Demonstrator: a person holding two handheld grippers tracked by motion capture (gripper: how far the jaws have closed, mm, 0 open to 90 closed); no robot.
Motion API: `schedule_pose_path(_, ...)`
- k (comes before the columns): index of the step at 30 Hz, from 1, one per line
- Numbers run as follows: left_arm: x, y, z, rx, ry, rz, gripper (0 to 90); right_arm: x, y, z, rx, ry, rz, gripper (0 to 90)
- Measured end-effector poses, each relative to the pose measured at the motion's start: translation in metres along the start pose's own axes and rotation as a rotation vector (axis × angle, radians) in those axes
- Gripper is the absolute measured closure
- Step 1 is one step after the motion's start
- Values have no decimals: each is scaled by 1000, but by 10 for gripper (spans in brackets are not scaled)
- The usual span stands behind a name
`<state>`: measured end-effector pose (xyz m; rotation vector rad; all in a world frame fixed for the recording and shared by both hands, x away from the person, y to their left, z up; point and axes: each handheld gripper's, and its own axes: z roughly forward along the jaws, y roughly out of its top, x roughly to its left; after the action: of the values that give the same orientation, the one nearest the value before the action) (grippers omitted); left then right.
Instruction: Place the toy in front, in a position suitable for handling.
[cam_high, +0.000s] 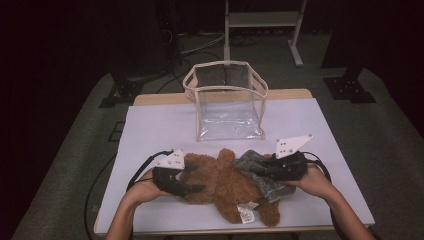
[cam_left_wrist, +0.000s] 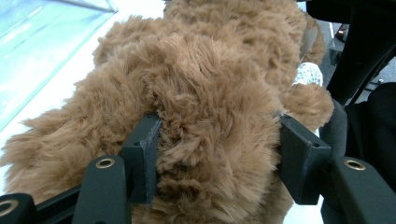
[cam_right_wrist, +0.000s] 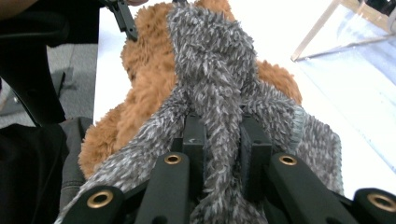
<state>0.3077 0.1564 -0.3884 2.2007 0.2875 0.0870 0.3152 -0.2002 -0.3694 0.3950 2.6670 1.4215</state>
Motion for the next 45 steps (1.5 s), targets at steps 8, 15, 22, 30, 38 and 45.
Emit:
schedule_pose_path(8, -5, 19, 19, 11, -2, 42, 383, 4, 27, 21, 36, 10, -78, 751)
schedule_pose_path(15, -9, 24, 24, 31, 4, 72, 382, 1, 21, 21, 50, 15, -62, 751)
schedule_pose_path(22, -16, 22, 21, 53, 16, 92, 383, 2, 17, 16, 47, 6, -56, 751)
schedule_pose_path(30, -17, 21, 24, 47, 8, 92, 389, 8, 24, 25, 62, 18, -85, 751)
schedule_pose_path(38, -20, 30, 34, 65, 3, 110, 389, 1, 18, 14, 79, -2, -74, 751)
schedule_pose_path(45, -22, 38, 45, 74, -4, 127, 387, -1, 19, 11, 75, -7, -76, 750)
